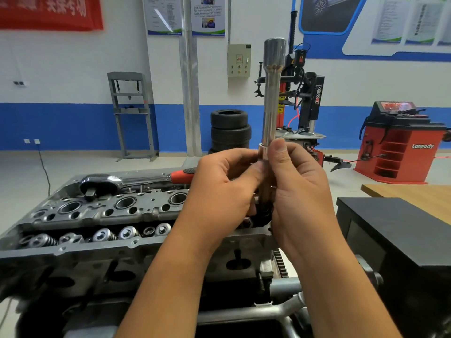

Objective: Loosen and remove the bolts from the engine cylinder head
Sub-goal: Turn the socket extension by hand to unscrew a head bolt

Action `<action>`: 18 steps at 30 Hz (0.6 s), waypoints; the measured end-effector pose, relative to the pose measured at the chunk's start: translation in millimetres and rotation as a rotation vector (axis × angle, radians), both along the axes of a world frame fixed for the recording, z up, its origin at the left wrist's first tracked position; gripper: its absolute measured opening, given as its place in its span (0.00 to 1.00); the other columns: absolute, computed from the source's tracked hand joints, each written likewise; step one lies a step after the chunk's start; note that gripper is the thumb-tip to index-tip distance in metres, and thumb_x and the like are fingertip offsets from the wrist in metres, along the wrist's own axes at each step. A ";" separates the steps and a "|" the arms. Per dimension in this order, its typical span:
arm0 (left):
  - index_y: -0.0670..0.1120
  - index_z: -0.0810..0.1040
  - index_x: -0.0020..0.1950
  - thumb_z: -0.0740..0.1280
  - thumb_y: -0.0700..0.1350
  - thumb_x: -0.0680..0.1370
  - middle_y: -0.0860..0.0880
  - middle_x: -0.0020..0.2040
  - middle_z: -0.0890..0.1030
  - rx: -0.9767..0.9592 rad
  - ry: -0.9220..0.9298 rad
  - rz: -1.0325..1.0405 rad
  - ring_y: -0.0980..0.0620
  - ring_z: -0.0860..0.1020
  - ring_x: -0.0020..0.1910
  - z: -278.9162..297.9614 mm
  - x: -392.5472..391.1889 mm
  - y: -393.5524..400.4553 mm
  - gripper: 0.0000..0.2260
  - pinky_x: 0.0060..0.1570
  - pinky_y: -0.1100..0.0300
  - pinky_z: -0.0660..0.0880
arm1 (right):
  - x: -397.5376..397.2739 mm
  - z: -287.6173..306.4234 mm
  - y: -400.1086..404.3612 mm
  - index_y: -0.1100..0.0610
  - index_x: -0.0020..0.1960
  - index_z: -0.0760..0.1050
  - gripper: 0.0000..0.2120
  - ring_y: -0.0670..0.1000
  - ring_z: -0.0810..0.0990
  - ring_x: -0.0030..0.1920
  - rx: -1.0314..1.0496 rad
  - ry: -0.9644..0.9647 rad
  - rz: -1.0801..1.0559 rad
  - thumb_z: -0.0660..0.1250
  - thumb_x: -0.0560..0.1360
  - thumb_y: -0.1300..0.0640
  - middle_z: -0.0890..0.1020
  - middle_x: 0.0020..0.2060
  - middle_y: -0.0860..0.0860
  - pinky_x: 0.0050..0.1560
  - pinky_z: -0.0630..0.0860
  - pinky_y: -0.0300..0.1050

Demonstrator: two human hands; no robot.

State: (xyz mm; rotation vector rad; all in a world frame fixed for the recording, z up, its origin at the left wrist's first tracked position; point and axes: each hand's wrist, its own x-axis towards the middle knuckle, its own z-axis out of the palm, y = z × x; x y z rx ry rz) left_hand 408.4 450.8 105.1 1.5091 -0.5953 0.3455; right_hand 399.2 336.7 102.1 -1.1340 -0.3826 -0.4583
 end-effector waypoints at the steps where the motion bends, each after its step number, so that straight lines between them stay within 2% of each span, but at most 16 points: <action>1: 0.51 0.86 0.53 0.70 0.42 0.83 0.53 0.38 0.85 0.000 0.002 -0.003 0.60 0.78 0.27 0.2 0.1 -0.3 0.07 0.26 0.68 0.72 | 0.5 0.3 0.3 0.52 0.43 0.82 0.14 0.61 0.79 0.38 0.003 0.001 0.001 0.67 0.74 0.42 0.80 0.41 0.58 0.30 0.79 0.55; 3: 0.52 0.87 0.53 0.70 0.42 0.82 0.55 0.39 0.86 0.024 -0.024 0.014 0.62 0.79 0.29 0.7 0.8 -1.0 0.07 0.29 0.70 0.73 | 2.0 0.1 0.2 0.54 0.45 0.83 0.15 0.60 0.82 0.42 0.011 0.000 -0.007 0.67 0.74 0.42 0.82 0.42 0.57 0.39 0.83 0.58; 5: 0.51 0.87 0.54 0.72 0.43 0.81 0.55 0.42 0.87 0.054 -0.045 0.048 0.62 0.83 0.36 -0.2 3.3 -1.7 0.05 0.38 0.67 0.79 | 2.4 0.1 -0.4 0.53 0.46 0.83 0.15 0.56 0.85 0.44 0.021 0.001 -0.019 0.71 0.72 0.41 0.84 0.42 0.55 0.46 0.85 0.56; 7: 0.50 0.86 0.54 0.75 0.45 0.79 0.54 0.46 0.88 0.092 -0.060 0.100 0.56 0.86 0.47 -2.5 6.6 -1.0 0.05 0.50 0.55 0.84 | 2.3 -0.8 -1.6 0.53 0.47 0.79 0.17 0.55 0.85 0.43 0.012 -0.003 -0.032 0.75 0.68 0.42 0.84 0.41 0.55 0.43 0.84 0.51; 8: 0.50 0.86 0.54 0.75 0.45 0.79 0.54 0.47 0.88 0.100 -0.066 0.113 0.55 0.87 0.49 -3.1 7.0 -0.3 0.05 0.52 0.52 0.84 | 2.3 -1.7 -2.3 0.54 0.47 0.77 0.17 0.56 0.85 0.42 0.004 -0.006 -0.038 0.76 0.68 0.43 0.83 0.40 0.55 0.41 0.83 0.50; 10: 0.50 0.86 0.55 0.74 0.45 0.79 0.54 0.47 0.88 0.106 -0.069 0.082 0.57 0.86 0.45 -2.1 5.0 0.5 0.05 0.46 0.59 0.83 | 1.7 -3.0 -3.1 0.54 0.47 0.77 0.16 0.58 0.84 0.41 0.002 -0.006 -0.032 0.75 0.70 0.45 0.83 0.40 0.57 0.37 0.82 0.50; 11: 0.51 0.86 0.56 0.72 0.44 0.81 0.53 0.46 0.88 0.108 -0.060 0.048 0.59 0.84 0.39 -0.9 3.1 0.4 0.06 0.39 0.65 0.81 | 1.1 -3.1 -3.3 0.55 0.47 0.78 0.15 0.59 0.84 0.40 0.001 -0.005 -0.023 0.74 0.71 0.45 0.83 0.41 0.58 0.35 0.82 0.52; 13: 0.50 0.86 0.59 0.69 0.44 0.83 0.50 0.44 0.87 0.097 -0.029 -0.007 0.59 0.79 0.29 0.6 0.1 0.3 0.08 0.29 0.68 0.74 | 0.0 -2.2 -2.7 0.54 0.47 0.80 0.14 0.61 0.81 0.37 -0.018 0.002 -0.022 0.72 0.73 0.44 0.82 0.41 0.60 0.30 0.80 0.52; 15: 0.49 0.86 0.60 0.67 0.44 0.84 0.49 0.43 0.87 0.087 -0.023 -0.002 0.59 0.77 0.27 0.7 0.0 -0.5 0.09 0.28 0.68 0.72 | -0.2 -0.9 -1.7 0.54 0.47 0.82 0.13 0.61 0.81 0.39 -0.020 0.009 -0.023 0.71 0.74 0.43 0.82 0.42 0.62 0.30 0.80 0.52; 18: 0.50 0.86 0.59 0.70 0.46 0.82 0.53 0.45 0.87 0.094 -0.042 0.053 0.63 0.79 0.31 0.6 0.9 -1.0 0.08 0.33 0.70 0.73 | 0.8 -0.1 -0.7 0.58 0.49 0.83 0.17 0.62 0.86 0.47 0.017 0.012 -0.028 0.70 0.73 0.44 0.85 0.47 0.65 0.43 0.86 0.55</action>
